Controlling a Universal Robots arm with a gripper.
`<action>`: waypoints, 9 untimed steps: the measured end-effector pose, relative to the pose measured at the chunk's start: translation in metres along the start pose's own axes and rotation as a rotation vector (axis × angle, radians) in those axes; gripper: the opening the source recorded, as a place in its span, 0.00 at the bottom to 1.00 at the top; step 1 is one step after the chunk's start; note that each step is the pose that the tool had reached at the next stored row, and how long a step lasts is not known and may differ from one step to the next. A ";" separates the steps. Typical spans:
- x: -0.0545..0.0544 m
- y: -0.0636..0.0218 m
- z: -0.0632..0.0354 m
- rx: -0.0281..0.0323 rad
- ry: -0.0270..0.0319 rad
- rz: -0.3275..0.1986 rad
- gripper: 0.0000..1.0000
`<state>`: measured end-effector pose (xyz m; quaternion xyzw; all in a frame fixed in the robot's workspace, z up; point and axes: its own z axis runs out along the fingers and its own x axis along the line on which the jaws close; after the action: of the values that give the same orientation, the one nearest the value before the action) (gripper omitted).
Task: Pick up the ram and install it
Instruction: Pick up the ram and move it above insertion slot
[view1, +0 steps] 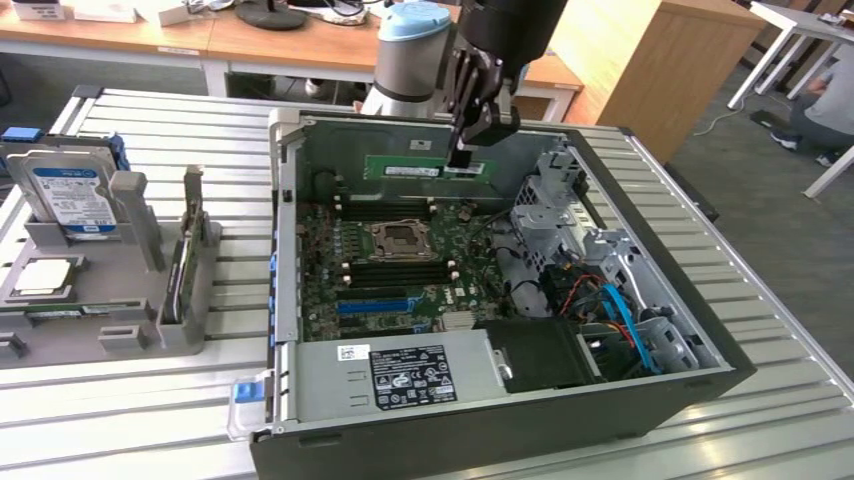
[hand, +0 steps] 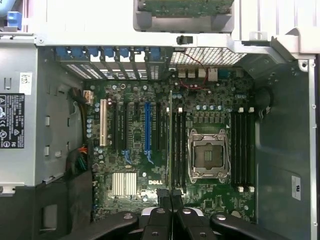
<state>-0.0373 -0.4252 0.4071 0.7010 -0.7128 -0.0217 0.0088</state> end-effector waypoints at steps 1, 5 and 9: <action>-0.003 0.0000 0.0003 0.0000 0.0000 0.000 0.11; -0.013 0.0002 0.0011 0.0002 -0.0001 0.000 0.11; -0.017 0.0002 0.0012 0.0000 0.0002 0.000 0.11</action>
<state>-0.0372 -0.4082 0.4062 0.7010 -0.7128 -0.0216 0.0089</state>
